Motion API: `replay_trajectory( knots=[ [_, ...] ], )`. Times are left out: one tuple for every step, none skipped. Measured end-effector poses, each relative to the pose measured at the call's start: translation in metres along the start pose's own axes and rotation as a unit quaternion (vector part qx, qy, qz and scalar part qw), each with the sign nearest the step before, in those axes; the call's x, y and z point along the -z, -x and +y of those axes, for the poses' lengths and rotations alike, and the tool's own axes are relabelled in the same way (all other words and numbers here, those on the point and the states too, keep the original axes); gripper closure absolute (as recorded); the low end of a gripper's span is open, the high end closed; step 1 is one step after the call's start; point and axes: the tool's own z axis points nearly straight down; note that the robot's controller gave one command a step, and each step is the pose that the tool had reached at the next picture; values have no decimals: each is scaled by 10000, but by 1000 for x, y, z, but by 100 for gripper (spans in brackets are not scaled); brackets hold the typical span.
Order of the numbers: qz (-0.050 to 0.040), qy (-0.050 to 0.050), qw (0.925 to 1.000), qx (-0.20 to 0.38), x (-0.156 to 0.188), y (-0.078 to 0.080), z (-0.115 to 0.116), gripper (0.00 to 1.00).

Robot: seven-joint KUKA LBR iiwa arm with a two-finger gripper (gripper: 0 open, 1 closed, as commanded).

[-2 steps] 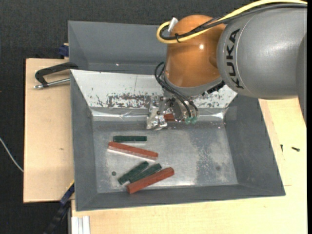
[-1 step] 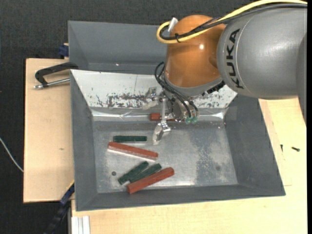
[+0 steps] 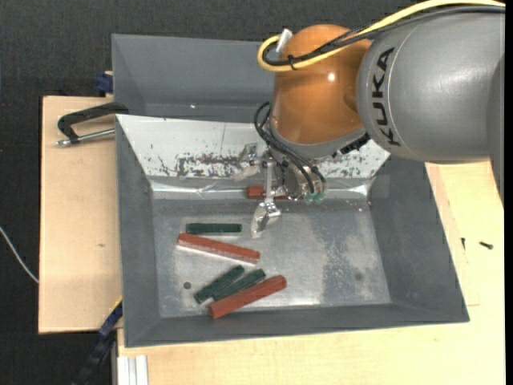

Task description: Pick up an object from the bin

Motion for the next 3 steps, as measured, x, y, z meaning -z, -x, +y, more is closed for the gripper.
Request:
replay_trajectory(
  knots=[
    [3, -1, 9993, -384, -43, -13, 4, 0],
    [20, 8, 9988, -490, -125, -7, 33, 100],
    [20, 8, 9988, -491, -125, -7, 33, 100]
  ],
)
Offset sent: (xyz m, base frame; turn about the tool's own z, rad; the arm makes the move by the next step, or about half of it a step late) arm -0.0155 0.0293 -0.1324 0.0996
